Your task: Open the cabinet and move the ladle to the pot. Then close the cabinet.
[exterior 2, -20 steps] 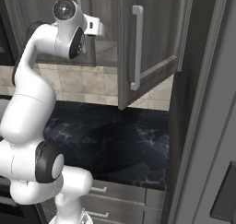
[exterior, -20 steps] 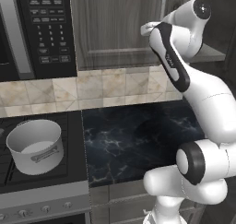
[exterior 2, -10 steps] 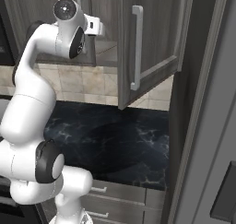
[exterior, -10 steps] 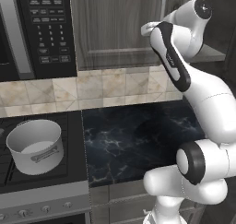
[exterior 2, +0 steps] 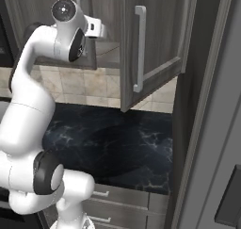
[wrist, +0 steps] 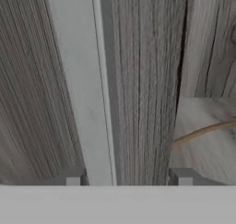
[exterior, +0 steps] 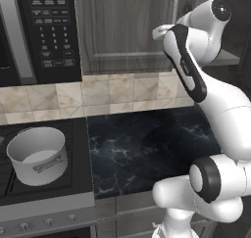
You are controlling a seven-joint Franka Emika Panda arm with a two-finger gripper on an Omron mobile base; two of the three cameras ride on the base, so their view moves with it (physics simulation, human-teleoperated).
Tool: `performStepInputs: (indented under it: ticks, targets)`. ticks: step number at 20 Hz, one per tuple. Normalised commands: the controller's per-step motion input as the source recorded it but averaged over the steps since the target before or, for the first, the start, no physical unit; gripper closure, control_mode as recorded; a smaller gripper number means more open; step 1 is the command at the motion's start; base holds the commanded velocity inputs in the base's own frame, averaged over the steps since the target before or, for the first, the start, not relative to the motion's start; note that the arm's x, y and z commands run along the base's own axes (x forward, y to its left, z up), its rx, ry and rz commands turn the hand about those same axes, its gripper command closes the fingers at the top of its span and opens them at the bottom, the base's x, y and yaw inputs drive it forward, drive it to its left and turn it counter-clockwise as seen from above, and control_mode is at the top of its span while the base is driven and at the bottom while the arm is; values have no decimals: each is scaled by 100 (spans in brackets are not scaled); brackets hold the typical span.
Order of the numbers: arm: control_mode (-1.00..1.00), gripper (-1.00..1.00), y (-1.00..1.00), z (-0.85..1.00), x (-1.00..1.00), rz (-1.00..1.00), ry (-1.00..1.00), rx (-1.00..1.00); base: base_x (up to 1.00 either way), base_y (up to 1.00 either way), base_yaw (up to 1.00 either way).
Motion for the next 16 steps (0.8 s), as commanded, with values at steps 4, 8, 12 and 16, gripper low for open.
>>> performStepInputs:
  ticks: [4,8,12,16]
  targets:
    - [-100,100,19,-12,-34,-6,-1,0,0,0,0]
    - [-100,100,23,-9,-38,-10,-2,0,0,0,0]
    - [-100,100,26,-3,-55,-13,-1,0,0,0,0]
    - [-100,100,26,0,-65,-12,0,0,0,0,0]
